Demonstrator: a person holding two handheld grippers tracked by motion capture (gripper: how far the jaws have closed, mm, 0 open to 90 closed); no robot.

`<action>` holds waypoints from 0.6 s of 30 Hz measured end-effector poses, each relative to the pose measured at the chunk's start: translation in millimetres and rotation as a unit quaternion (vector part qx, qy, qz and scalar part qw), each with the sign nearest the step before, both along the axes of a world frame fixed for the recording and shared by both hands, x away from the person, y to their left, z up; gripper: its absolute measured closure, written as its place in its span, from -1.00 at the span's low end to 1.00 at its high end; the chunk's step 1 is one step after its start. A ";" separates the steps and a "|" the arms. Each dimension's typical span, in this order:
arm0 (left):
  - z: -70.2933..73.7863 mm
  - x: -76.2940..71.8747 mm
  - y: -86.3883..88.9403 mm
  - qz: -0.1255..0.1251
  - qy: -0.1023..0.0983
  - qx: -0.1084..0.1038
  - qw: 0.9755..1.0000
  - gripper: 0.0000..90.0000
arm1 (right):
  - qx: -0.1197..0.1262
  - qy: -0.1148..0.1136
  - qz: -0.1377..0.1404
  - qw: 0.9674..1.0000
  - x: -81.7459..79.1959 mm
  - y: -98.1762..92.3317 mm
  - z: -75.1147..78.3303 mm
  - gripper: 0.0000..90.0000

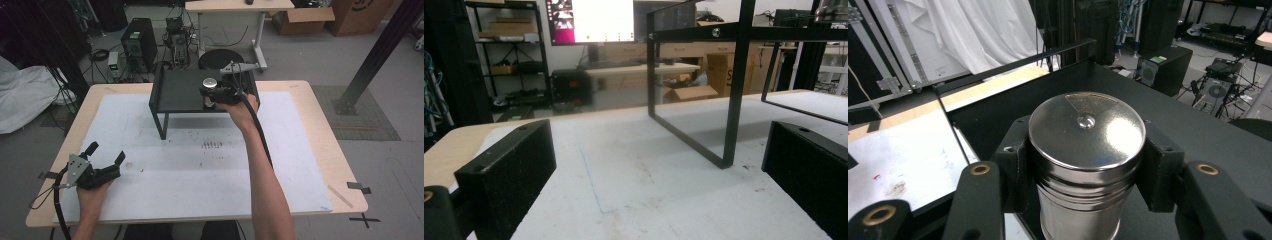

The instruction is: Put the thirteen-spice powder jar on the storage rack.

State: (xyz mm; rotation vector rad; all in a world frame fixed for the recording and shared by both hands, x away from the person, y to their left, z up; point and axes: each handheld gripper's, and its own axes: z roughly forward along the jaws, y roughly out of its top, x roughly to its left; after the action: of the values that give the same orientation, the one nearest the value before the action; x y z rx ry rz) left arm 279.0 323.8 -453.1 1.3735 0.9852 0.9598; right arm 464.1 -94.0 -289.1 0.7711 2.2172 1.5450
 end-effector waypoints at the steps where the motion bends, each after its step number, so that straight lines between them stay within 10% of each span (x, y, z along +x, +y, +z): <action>1: 0.1 0.1 0.1 0.000 0.000 0.001 1.000 -0.97 | -0.002 0.000 -0.001 1.000 0.8 0.2 -0.6 0.09; 18: 0.1 0.2 0.0 0.000 0.000 0.001 1.000 -0.97 | -0.004 0.011 -0.006 1.000 9.3 -0.4 -6.4 0.09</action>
State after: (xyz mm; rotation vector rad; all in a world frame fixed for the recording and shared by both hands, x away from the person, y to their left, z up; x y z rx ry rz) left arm 279.2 323.9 -453.0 1.3753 0.9842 0.9615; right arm 473.4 -94.4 -295.5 0.8020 2.2275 1.5288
